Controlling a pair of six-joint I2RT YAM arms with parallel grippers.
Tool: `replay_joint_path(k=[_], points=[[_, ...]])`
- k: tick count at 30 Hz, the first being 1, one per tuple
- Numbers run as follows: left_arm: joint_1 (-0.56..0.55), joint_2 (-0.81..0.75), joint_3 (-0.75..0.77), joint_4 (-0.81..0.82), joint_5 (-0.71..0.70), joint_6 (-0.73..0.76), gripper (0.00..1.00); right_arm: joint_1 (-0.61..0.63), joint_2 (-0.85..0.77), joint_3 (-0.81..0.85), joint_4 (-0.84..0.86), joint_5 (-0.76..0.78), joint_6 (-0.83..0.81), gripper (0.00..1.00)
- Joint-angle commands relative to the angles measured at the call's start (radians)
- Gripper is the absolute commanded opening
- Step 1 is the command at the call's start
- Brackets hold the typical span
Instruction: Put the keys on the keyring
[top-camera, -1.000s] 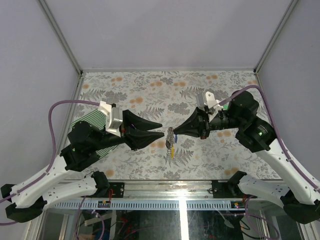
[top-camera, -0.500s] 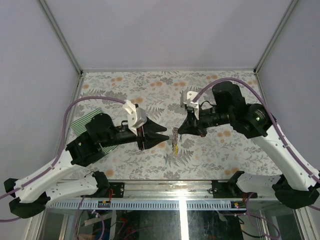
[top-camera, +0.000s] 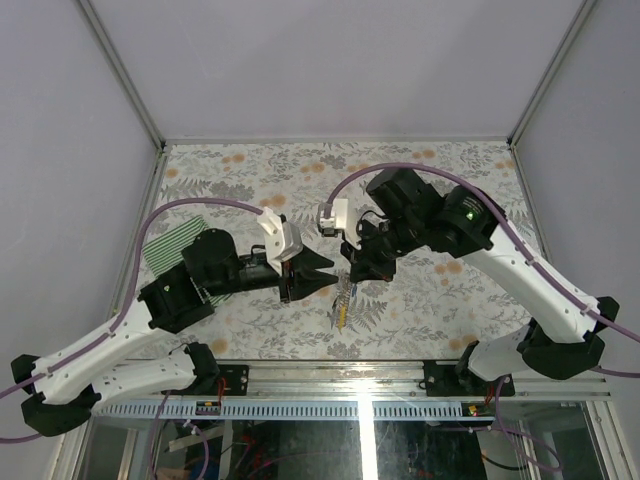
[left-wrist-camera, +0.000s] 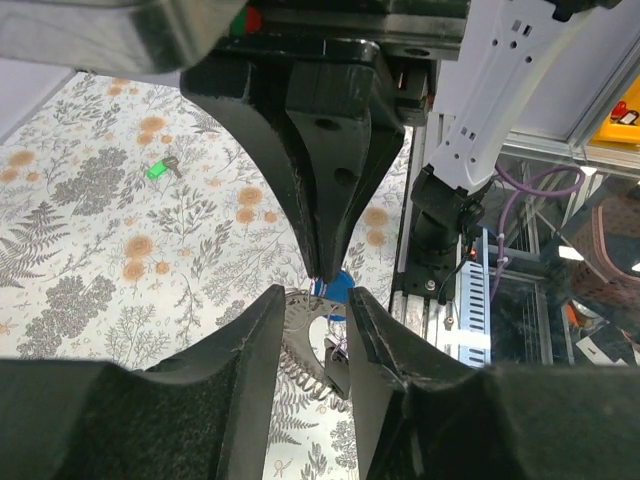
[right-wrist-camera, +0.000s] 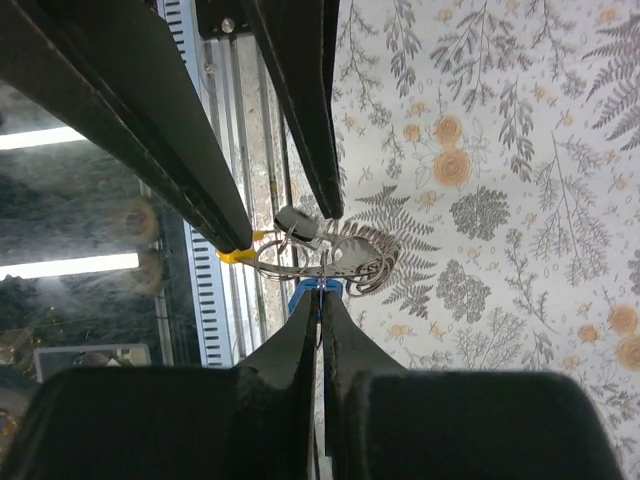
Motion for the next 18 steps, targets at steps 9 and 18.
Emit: replay_joint_path(k=[9,18], points=[[-0.005,0.019,-0.019,0.056,0.141,0.032,0.32,0.038,0.014,0.103,-0.063,-0.039,0.021,0.00],[-0.006,0.055,0.001,0.063,0.174,0.036,0.29,0.051,-0.018,0.061,-0.005,-0.076,0.014,0.00]])
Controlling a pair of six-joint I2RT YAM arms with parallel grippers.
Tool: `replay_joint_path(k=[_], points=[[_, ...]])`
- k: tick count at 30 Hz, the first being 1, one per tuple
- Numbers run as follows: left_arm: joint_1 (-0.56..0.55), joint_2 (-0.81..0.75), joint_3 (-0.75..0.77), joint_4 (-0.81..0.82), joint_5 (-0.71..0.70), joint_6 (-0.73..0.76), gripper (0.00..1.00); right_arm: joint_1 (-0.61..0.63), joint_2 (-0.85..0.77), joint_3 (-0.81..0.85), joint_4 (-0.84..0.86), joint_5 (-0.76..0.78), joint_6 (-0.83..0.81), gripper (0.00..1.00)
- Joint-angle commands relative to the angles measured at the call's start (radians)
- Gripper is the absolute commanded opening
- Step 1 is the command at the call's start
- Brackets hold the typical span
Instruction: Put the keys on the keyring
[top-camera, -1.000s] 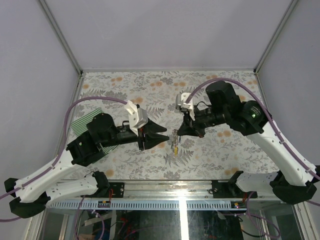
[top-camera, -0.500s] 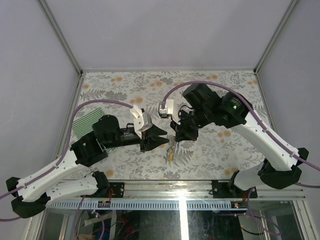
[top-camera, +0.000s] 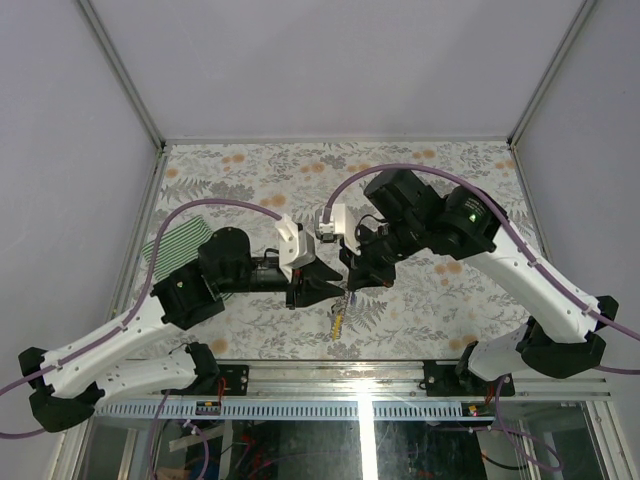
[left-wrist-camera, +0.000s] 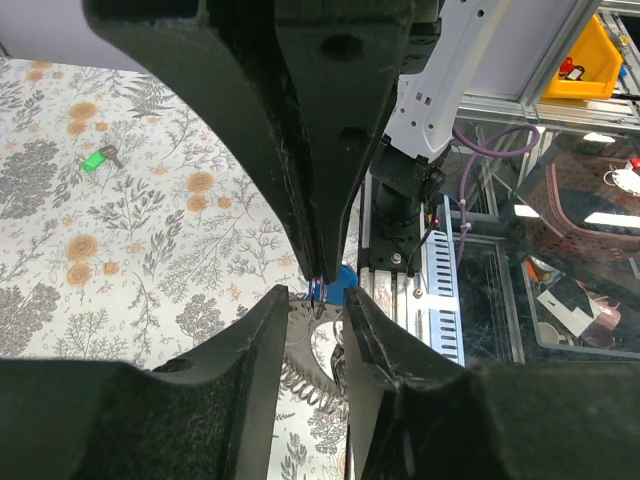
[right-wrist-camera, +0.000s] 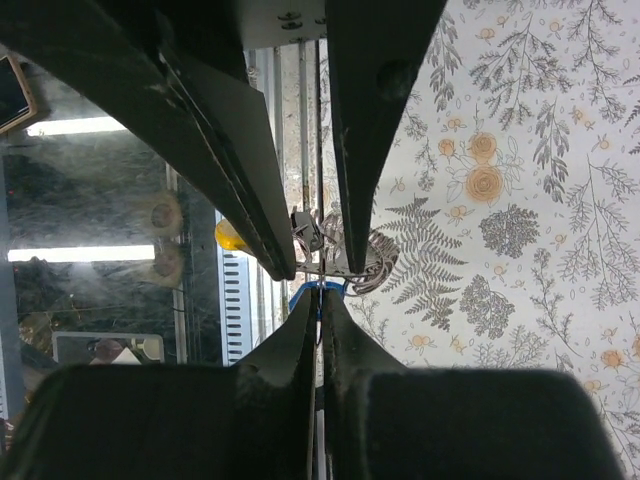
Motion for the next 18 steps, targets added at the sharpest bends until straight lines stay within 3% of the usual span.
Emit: replay_joint_path(k=[1,10,16,18], points=[[-0.005,0.015,0.032,0.054,0.043,0.020,0.28,0.014,-0.044,-0.001,0.054,-0.040,0.004,0.00],[-0.005,0.025,0.040,0.040,0.053,0.028,0.18,0.021,-0.049,-0.008,0.064,-0.038,0.003,0.00],[-0.006,0.024,0.042,0.031,0.055,0.029,0.01,0.023,-0.049,-0.009,0.064,-0.029,0.001,0.00],[-0.005,0.024,0.043,0.027,0.053,0.031,0.00,0.023,-0.052,-0.009,0.067,-0.028,0.001,0.00]])
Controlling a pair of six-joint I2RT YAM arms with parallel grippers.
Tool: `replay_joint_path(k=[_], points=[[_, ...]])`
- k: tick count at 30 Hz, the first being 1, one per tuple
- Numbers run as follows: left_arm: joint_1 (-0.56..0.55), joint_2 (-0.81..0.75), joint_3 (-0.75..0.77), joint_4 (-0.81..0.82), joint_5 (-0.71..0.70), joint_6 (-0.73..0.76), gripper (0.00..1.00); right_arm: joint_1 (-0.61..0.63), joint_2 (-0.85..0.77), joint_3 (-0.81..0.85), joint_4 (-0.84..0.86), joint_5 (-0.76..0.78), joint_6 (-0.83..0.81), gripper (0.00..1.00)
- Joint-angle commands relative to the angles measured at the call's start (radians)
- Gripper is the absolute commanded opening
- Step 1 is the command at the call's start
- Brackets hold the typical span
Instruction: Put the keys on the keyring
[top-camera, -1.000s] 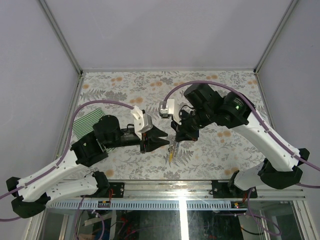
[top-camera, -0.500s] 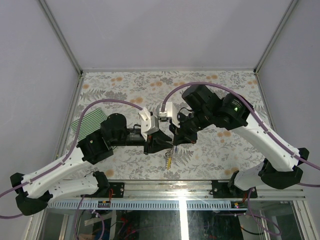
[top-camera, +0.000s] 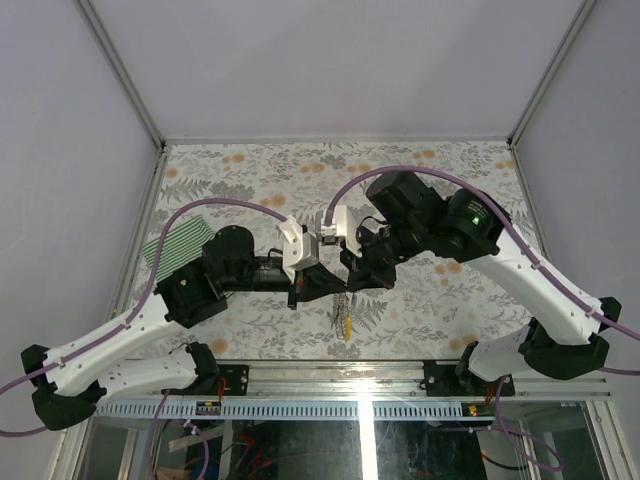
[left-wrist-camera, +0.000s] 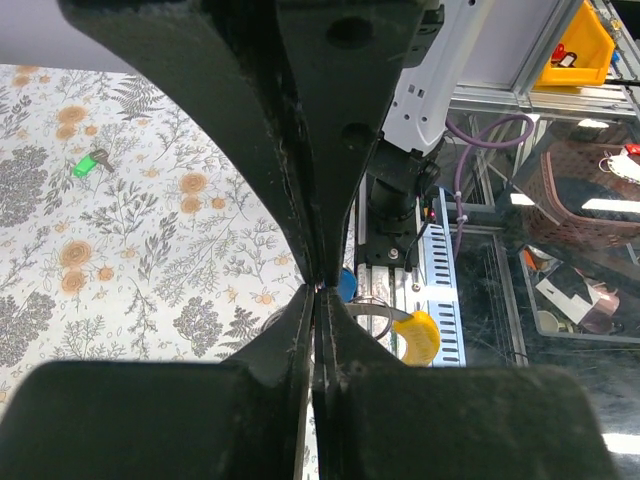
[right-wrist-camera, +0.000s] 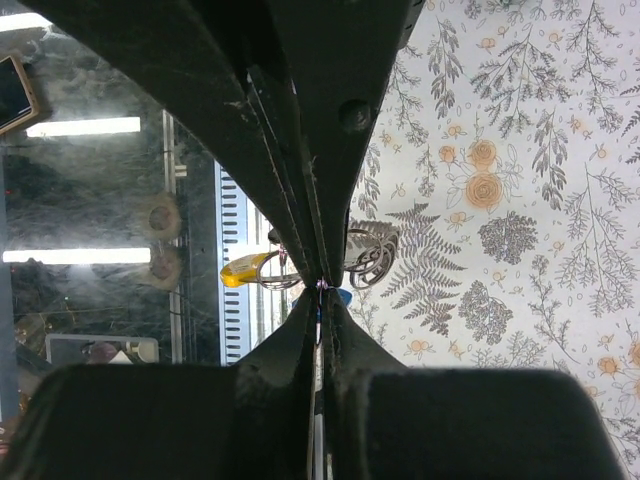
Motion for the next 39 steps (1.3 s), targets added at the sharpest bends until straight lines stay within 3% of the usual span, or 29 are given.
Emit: replay_joint_path(k=[1,6,12,16,22,27,33,39], points=[[-0.006,-0.001,0.036,0.025,0.015,0.015,0.00,0.013,-0.039,0.008,0.048,-0.019,0.004,0.00],[-0.006,-0.006,0.037,0.013,-0.003,0.014,0.00,0.013,-0.054,0.004,0.077,-0.016,0.015,0.00],[-0.006,-0.057,-0.010,0.110,-0.084,-0.045,0.00,0.013,-0.153,-0.085,0.286,0.089,0.144,0.32],[-0.005,-0.106,-0.073,0.232,-0.146,-0.115,0.00,0.013,-0.258,-0.180,0.475,0.149,0.264,0.42],[-0.005,-0.158,-0.166,0.412,-0.271,-0.210,0.00,0.013,-0.402,-0.447,0.860,0.277,0.594,0.45],[-0.006,-0.182,-0.216,0.505,-0.322,-0.253,0.00,0.013,-0.455,-0.569,0.993,0.417,0.813,0.47],[-0.006,-0.183,-0.219,0.517,-0.324,-0.259,0.00,0.013,-0.488,-0.656,1.084,0.421,0.909,0.48],[-0.006,-0.206,-0.234,0.552,-0.332,-0.272,0.00,0.014,-0.561,-0.733,1.154,0.419,0.839,0.47]])
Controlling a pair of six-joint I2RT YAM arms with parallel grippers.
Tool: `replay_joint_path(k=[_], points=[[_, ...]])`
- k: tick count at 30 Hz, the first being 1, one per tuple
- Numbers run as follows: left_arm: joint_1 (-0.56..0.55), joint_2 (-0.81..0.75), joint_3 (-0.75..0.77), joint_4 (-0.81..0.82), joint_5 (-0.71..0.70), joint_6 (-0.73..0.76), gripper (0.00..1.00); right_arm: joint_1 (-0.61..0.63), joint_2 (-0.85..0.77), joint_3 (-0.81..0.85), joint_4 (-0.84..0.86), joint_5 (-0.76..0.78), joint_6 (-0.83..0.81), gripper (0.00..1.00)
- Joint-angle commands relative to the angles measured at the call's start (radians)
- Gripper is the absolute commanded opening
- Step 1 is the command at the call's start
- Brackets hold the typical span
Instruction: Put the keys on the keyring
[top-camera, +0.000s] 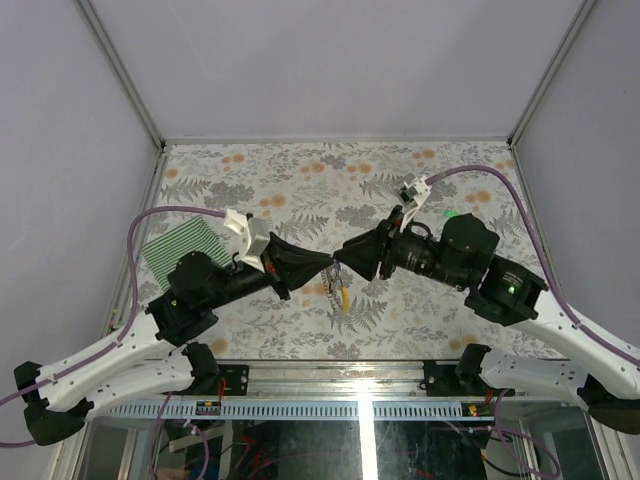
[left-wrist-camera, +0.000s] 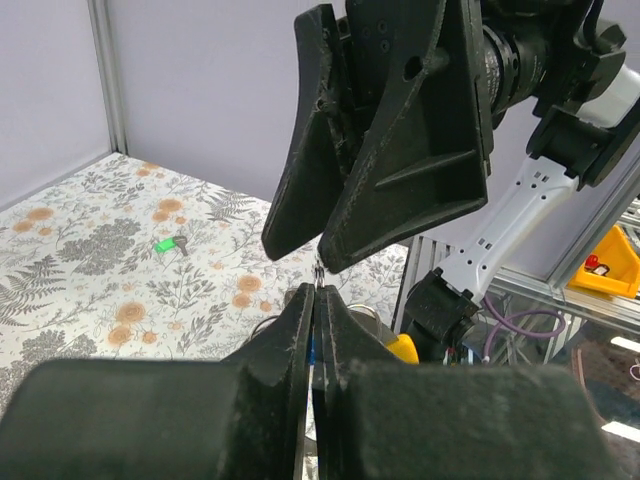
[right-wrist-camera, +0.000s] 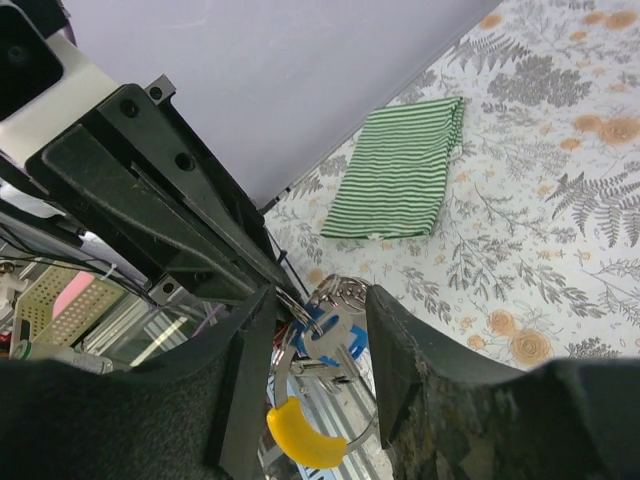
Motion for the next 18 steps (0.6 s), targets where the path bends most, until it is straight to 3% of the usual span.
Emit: replay_joint_path(k=[1,10,18], points=[[-0.005,-0.030,-0.007,0.141,-0.022,-0.022,0.00,0.005,-0.087,-0.031,0.143,0.028,-0.012,0.46],[-0.006,-0.038,-0.007,0.151,-0.006,-0.030,0.00,0.005,-0.105,-0.071,0.180,0.003,0.023,0.46],[-0.007,-0.041,0.003,0.149,0.014,-0.032,0.00,0.006,-0.067,-0.065,0.220,-0.125,0.025,0.44]])
